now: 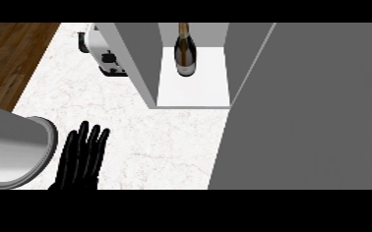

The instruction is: Pick up the wine, place it into the cabinet and close the cabinet

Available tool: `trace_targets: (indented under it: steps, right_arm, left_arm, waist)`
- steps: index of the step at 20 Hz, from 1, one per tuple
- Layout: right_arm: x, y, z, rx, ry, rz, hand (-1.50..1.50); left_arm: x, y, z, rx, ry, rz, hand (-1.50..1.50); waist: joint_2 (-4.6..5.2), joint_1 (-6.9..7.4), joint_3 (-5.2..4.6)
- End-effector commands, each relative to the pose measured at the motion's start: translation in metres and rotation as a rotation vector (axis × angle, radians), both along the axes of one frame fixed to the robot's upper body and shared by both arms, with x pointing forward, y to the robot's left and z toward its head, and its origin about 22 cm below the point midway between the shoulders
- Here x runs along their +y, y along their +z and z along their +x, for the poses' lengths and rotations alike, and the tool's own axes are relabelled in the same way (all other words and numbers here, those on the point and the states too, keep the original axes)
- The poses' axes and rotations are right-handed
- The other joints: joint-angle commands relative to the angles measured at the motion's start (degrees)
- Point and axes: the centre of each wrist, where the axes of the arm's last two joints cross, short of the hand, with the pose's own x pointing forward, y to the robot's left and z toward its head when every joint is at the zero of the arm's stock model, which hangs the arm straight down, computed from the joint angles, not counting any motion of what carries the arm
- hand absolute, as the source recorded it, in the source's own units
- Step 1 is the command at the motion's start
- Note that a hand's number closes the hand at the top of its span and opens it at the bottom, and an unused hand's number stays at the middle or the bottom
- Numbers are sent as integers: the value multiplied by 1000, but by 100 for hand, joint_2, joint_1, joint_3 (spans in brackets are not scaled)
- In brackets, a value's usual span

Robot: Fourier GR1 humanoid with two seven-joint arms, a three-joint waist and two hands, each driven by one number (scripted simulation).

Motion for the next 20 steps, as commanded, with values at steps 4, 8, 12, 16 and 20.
trace_targets:
  steps: [4,8,12,16,20]
  right_arm:
    - [9,9,-31,93,143,122,150]
    - [30,10,-41,71,298,79,150]
    - [39,13,-43,31,350,31,150]
    - [56,15,-58,47,392,73,150]
    - [71,18,-63,24,419,39,150]
  left_arm:
    - [44,15,-6,-31,15,0,-150]
    - [53,-1,-7,-33,67,-19,-150]
    - [90,27,-4,-37,66,-6,-150]
    - [115,29,-3,-21,93,11,-150]
    - [123,22,4,-20,105,20,-150]
  waist:
    - [-11,34,-4]
    - [-23,9,-10]
    - [-16,38,-6]
    - [-37,12,-12]
    - [-23,-9,-14]
